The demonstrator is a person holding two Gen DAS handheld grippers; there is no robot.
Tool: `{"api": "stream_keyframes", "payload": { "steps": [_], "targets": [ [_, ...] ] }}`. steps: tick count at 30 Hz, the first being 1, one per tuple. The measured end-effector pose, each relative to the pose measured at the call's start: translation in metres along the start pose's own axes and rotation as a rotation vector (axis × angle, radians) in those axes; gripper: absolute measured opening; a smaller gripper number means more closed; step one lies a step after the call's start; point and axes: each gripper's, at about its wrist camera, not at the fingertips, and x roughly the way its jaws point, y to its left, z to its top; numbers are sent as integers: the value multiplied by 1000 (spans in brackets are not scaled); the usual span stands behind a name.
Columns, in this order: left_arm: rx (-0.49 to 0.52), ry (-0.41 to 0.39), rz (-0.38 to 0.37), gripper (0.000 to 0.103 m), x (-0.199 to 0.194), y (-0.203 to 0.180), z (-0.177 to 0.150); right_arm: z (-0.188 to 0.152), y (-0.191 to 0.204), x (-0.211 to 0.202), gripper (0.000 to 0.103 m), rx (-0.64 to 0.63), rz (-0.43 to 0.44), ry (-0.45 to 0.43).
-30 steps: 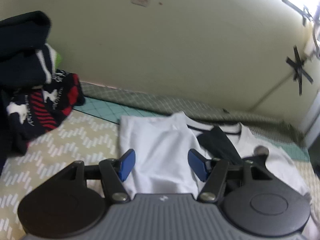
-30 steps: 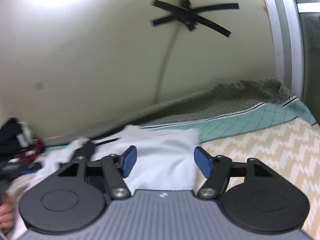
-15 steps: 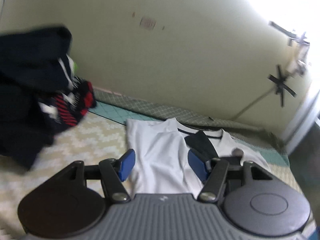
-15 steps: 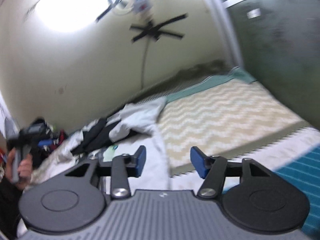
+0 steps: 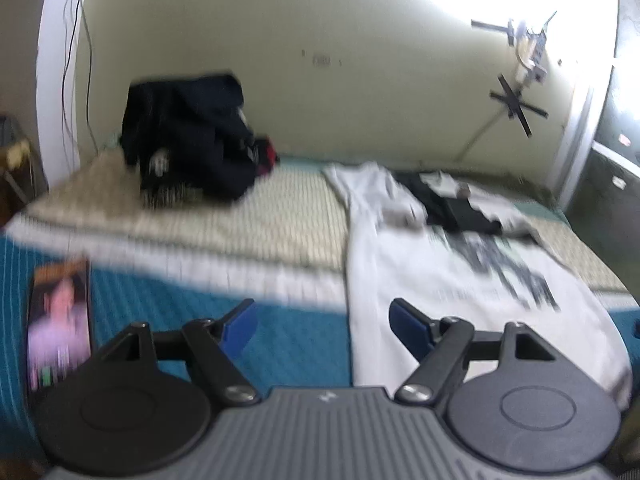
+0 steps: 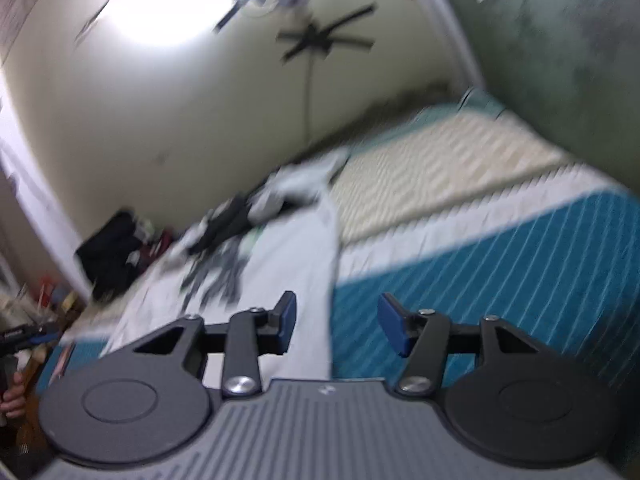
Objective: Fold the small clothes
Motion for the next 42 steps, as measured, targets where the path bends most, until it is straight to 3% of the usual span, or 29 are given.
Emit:
{"api": "stream_keyframes", "payload": {
  "steps": [10, 13, 17, 22, 23, 24, 25, 26, 27, 31, 36, 42],
  "targets": [
    [-16, 86, -53, 74, -26, -9, -49, -39, -2, -20, 53, -36, 58, 124],
    [-15, 134, -67, 74, -24, -12, -57, -50, -6, -23, 54, -29, 64, 164],
    [2, 171, -79, 75, -19, -15, -71, -56, -10, -14, 62, -14, 81, 178],
    [-84, 242, -119, 74, 2, -5, -86, -55, -4, 3, 62, -28, 112, 202],
    [-92, 257, -127, 72, 7, -5, -87, -55, -3, 6, 58, -31, 120, 209],
    [-103, 278, -134, 56, 13, -6, -89, -55, -2, 8, 51, -33, 129, 218],
    [-116, 312, -151, 22, 20, -6, -90, -55, -1, 11, 31, -35, 147, 235],
    [-127, 348, -173, 8, 26, -6, -91, -54, 0, 12, 12, -37, 162, 247],
    [-136, 366, -202, 7, 27, -5, -91, -54, 2, 12, 8, -49, 162, 250],
    [-117, 303, -296, 7, 2, -11, -78, -45, 12, -6, 6, -98, 231, 214],
    [-214, 137, -395, 7, -16, -1, -33, -10, 15, -11, 6, -63, 302, 105],
    [-312, 68, -371, 7, 29, 9, 43, 55, 0, 48, 5, 64, 304, 45]
  ]
}}
